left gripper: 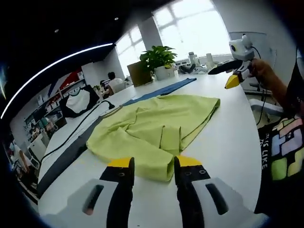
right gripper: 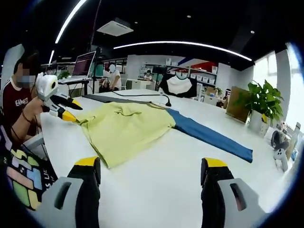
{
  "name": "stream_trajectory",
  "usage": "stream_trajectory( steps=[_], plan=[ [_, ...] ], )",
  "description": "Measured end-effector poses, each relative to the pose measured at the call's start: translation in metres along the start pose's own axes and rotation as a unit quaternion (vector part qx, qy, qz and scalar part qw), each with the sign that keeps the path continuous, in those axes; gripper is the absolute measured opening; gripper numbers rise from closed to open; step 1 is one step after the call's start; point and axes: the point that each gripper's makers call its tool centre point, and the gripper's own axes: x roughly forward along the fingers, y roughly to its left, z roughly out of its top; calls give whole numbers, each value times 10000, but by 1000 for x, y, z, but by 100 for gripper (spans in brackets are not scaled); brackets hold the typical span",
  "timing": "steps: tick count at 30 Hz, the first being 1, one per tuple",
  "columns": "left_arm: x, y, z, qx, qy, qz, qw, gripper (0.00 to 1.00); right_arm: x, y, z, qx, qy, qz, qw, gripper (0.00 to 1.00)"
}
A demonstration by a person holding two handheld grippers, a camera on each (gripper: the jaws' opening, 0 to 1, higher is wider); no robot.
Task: Fold the garment on the visible template until the final outline fits inside the template.
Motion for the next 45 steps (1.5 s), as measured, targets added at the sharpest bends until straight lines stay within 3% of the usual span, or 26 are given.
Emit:
stream_trajectory(
  steps=[4,9,12,15,18,21,30,45],
  plan=[
    [2,-1,0,-54,-16,37,10000,30,7,-7,-11,-413,295,-231,9984,84],
    [5,0,-7,-239,130,41,9996,28,11,7,-7,-380,126,33,9992,70],
    [5,-2,-9,-237,143,-9,9996,21,15,18,-3,-477,-3,130,9988,65],
    [7,-3,-10,-362,151,-10,9992,20,19,36,-1,-512,-79,373,9980,56],
    [7,0,-12,-588,125,36,9982,20,25,51,-6,-511,26,656,9965,37],
    [6,-1,-12,-511,133,20,9986,15,28,55,-3,-584,-160,693,9958,32],
    [-3,5,-3,-559,10,157,9983,3,29,60,-6,-638,-92,785,9948,2],
    [-42,36,4,-823,-198,608,9945,3,5,36,7,-468,-129,399,9980,0]
  ],
)
